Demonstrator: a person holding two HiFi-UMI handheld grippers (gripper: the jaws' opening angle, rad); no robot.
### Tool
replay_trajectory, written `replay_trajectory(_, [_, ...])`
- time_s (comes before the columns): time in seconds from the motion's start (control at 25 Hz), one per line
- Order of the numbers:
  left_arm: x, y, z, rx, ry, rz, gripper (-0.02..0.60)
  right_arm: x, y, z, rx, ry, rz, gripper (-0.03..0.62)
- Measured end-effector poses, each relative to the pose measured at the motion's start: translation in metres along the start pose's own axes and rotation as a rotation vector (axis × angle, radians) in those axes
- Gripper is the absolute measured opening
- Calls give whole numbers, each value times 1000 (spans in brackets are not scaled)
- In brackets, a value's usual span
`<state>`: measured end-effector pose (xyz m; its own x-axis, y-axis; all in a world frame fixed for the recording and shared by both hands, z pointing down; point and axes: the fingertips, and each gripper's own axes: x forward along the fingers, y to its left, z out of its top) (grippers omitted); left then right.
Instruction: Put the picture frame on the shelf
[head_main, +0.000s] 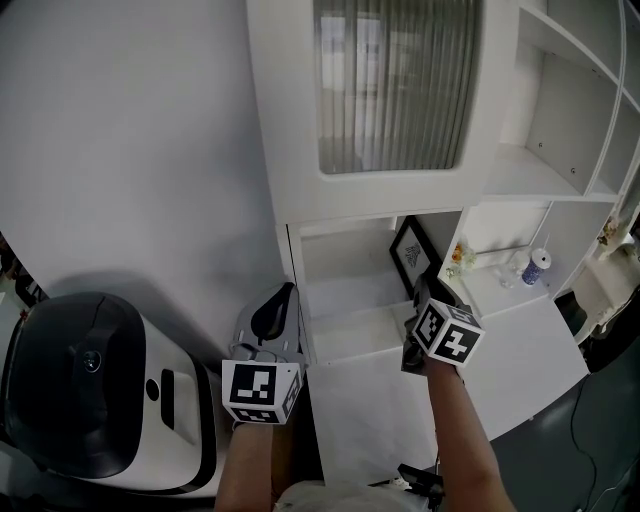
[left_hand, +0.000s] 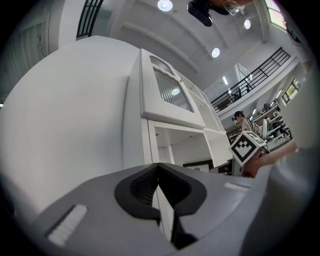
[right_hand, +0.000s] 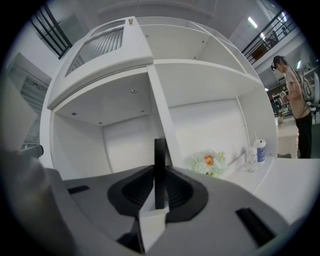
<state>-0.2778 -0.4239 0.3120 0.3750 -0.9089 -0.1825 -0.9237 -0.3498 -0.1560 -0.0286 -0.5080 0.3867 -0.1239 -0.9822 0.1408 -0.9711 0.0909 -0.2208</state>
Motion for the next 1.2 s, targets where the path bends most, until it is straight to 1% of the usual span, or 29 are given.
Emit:
replay_trajectory(0.12, [-1, -1, 3, 6, -4, -2, 9, -1, -1, -1, 12, 8, -2, 66])
replay_trajectory(0.24, [-2, -4, 6, 8, -8, -3, 9, -5, -1, -3, 21, 12, 7, 102])
replay_trajectory(0.44, [-5, -11, 8, 9, -9, -12, 9, -9, 5, -2, 43, 21, 63, 248])
replay_trajectory(0.48, [-5, -13, 9, 8, -8, -13, 9, -10, 6, -2, 45, 28, 71, 271])
replay_trajectory(0.56, [-7, -17, 10, 9, -7, -14, 9, -12, 7, -3, 43, 43, 86, 296])
replay_trajectory(0.64, [-8, -20, 11, 9, -6, -14, 9, -14, 9, -2, 21, 46, 98, 309])
replay_trajectory(0.92, [-17, -33, 21, 6, -7, 2, 9, -32, 25, 4, -96, 65, 157, 310])
replay_trajectory(1.2, [-25, -50, 27, -19, -19, 47, 9, -64, 30, 21, -241, 10, 202, 308])
